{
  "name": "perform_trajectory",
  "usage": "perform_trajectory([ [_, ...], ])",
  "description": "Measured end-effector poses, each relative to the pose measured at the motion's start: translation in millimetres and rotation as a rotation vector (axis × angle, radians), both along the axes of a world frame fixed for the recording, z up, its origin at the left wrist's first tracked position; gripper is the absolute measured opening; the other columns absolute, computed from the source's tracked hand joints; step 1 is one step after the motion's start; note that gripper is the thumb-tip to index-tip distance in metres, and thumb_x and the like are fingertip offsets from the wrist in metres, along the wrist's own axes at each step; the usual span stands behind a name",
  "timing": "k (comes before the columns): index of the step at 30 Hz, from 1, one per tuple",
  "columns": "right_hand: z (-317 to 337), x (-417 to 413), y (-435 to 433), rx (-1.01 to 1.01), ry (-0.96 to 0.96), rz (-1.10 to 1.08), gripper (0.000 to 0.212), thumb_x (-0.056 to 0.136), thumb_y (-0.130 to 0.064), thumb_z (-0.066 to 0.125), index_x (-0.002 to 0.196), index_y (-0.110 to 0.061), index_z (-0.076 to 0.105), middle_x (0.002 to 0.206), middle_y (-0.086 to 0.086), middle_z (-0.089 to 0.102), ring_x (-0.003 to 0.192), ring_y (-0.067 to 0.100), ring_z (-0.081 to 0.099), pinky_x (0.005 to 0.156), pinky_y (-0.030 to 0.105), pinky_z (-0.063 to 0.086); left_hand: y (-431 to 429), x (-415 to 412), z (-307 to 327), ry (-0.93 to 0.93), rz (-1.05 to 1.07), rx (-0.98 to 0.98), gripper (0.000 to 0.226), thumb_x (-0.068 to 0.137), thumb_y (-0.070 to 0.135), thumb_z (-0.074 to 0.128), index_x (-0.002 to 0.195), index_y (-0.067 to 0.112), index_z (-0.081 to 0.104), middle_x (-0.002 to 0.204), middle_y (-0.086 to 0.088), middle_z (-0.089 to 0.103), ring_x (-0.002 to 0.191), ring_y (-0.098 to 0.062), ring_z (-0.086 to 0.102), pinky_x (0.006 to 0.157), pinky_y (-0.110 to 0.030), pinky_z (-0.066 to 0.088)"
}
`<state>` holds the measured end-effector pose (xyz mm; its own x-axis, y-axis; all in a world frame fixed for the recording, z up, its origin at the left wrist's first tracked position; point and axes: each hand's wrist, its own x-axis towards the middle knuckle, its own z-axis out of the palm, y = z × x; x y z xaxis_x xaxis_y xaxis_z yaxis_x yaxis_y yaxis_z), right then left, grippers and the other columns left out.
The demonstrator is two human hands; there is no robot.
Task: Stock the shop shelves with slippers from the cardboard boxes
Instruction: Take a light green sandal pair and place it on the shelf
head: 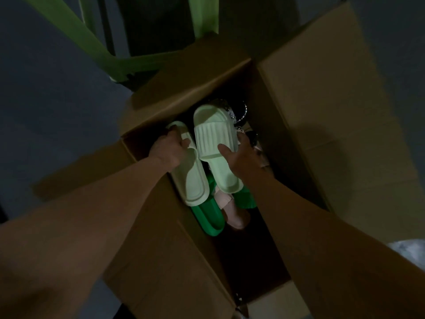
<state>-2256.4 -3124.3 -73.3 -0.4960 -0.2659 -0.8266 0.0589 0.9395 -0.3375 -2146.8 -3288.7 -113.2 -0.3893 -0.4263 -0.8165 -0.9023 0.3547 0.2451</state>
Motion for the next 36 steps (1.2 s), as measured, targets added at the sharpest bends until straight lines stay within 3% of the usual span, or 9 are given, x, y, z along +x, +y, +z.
perform_trajectory([
  [6, 31.5, -7.7, 9.9, -0.034, -0.169, -0.261, 0.077, 0.069, -0.044, 0.076, 0.136, -0.022, 0.044, 0.126, 0.005, 0.053, 0.113, 0.028, 0.055, 0.098, 0.049, 0.049, 4.6, 3.6, 31.1, 0.112, 0.126, 0.117, 0.060, 0.093, 0.041, 0.059, 0.143, 0.011, 0.042, 0.141, -0.017, 0.046, 0.125, -0.029, 0.049, 0.102, -0.030, 0.040],
  [9, 59.7, -6.8, 24.5, -0.037, -0.196, -0.287, 0.067, 0.076, -0.028, 0.074, 0.134, -0.026, 0.041, 0.122, 0.004, 0.050, 0.111, 0.029, 0.055, 0.094, 0.049, 0.051, 21.2, 11.1, 62.8, 0.157, 0.078, 0.152, 0.048, 0.095, 0.034, 0.059, 0.137, 0.013, 0.050, 0.136, -0.017, 0.045, 0.122, -0.030, 0.049, 0.096, -0.027, 0.038],
  [13, 92.8, -0.6, 44.1, -0.016, -0.282, -0.321, 0.075, 0.073, -0.035, 0.074, 0.139, -0.026, 0.039, 0.122, 0.007, 0.054, 0.105, 0.027, 0.060, 0.082, 0.040, 0.056, 43.3, 28.4, 100.9, 0.245, 0.127, 0.220, 0.035, 0.090, 0.025, 0.067, 0.119, 0.017, 0.050, 0.123, -0.008, 0.053, 0.115, -0.026, 0.053, 0.091, -0.029, 0.043],
  [15, 106.6, 3.1, 51.7, -0.004, -0.281, -0.364, 0.066, 0.079, -0.040, 0.074, 0.136, -0.024, 0.046, 0.120, 0.006, 0.057, 0.103, 0.026, 0.061, 0.084, 0.040, 0.056, 51.8, 36.1, 119.5, 0.296, 0.209, 0.257, 0.046, 0.088, 0.021, 0.069, 0.124, 0.020, 0.040, 0.120, -0.001, 0.054, 0.111, -0.022, 0.056, 0.091, -0.031, 0.046],
  [18, 125.2, 9.3, 61.5, 0.029, -0.245, -0.354, 0.090, 0.058, -0.054, 0.067, 0.140, -0.024, 0.046, 0.123, 0.007, 0.058, 0.107, 0.029, 0.060, 0.095, 0.048, 0.053, 62.5, 42.1, 148.2, 0.317, 0.280, 0.287, 0.093, 0.085, 0.019, 0.073, 0.150, 0.038, 0.009, 0.123, 0.009, 0.050, 0.111, -0.014, 0.055, 0.094, -0.030, 0.046],
  [20, 140.6, 13.4, 65.7, 0.032, -0.242, -0.341, 0.090, 0.059, -0.047, 0.063, 0.143, -0.021, 0.041, 0.125, 0.009, 0.056, 0.110, 0.030, 0.058, 0.097, 0.050, 0.051, 67.0, 46.0, 160.1, 0.300, 0.280, 0.304, 0.110, 0.083, 0.022, 0.076, 0.149, 0.050, -0.008, 0.135, 0.009, 0.050, 0.118, -0.015, 0.054, 0.101, -0.034, 0.045],
  [24, 176.1, 22.7, 67.9, -0.004, -0.215, -0.208, 0.092, 0.060, -0.046, 0.059, 0.146, -0.031, 0.030, 0.133, 0.008, 0.049, 0.117, 0.032, 0.051, 0.099, 0.053, 0.047, 73.9, 51.5, 190.3, 0.247, 0.173, 0.264, 0.092, 0.083, 0.028, 0.075, 0.153, 0.030, 0.014, 0.140, -0.006, 0.052, 0.124, -0.025, 0.052, 0.098, -0.030, 0.042],
  [30, 233.0, 44.4, 72.0, -0.162, -0.145, -0.209, 0.093, 0.060, -0.055, 0.065, 0.147, -0.034, 0.036, 0.137, -0.003, 0.053, 0.125, 0.022, 0.051, 0.106, 0.046, 0.044, 73.1, 64.0, 247.7, 0.323, 0.077, 0.025, 0.029, 0.094, 0.034, 0.060, 0.118, 0.024, 0.046, 0.098, -0.002, 0.066, 0.084, -0.021, 0.065, 0.072, -0.032, 0.053],
  [36, 285.9, 51.6, 69.4, -0.153, -0.068, -0.063, 0.074, 0.078, -0.026, 0.077, 0.143, -0.025, 0.042, 0.120, -0.003, 0.056, 0.113, 0.021, 0.055, 0.100, 0.041, 0.048, 67.7, 68.1, 298.5, 0.259, -0.084, -0.304, 0.028, 0.096, 0.041, 0.052, 0.114, 0.019, 0.052, 0.099, -0.009, 0.059, 0.093, -0.028, 0.050, 0.071, -0.037, 0.047],
])
